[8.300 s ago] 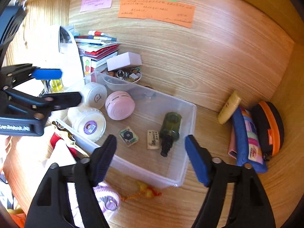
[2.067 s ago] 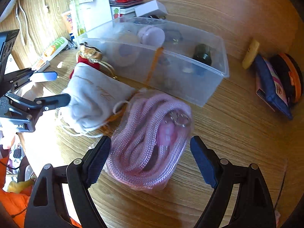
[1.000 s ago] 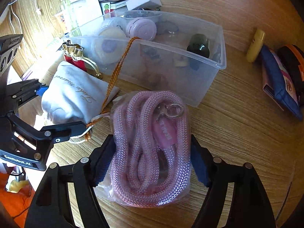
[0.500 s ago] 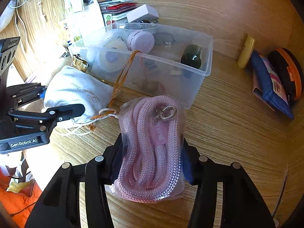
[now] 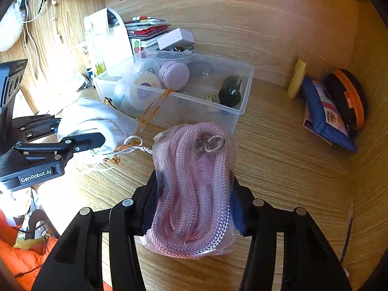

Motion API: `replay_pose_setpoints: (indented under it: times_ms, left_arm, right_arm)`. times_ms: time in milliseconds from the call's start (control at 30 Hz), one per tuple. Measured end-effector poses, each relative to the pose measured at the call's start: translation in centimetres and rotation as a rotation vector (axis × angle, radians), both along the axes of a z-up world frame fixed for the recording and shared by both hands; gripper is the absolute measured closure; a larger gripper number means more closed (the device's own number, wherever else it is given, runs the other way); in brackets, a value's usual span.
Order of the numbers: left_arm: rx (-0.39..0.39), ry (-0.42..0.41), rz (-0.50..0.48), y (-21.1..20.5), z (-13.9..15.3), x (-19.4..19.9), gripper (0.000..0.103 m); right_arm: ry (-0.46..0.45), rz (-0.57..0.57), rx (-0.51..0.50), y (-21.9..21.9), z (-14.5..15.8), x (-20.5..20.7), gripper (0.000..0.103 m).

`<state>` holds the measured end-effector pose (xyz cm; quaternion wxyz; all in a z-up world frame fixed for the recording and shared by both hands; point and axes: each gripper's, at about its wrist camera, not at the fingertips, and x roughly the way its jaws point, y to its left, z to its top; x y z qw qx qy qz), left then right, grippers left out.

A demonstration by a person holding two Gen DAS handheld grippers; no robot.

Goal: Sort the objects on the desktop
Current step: 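Carry the white pouch over the clear box while the right tool carries the rope bag there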

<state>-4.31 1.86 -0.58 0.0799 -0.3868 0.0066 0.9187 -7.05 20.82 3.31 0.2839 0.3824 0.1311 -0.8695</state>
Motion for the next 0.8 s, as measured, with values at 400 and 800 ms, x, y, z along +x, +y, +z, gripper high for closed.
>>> replay_pose_setpoints:
  times_ms: [400,800]
  left_arm:
    - [0.029,0.089,-0.010,-0.2,3.3,0.5,0.069]
    - [0.041,0.161,0.024,-2.4,6.5,-1.1,0.069]
  right_arm:
    - [0.064,-0.009,-0.040,0.9,2.8,0.7,0.055]
    - [0.121,-0.012,-0.071,0.3,5.3,-0.8,0.055]
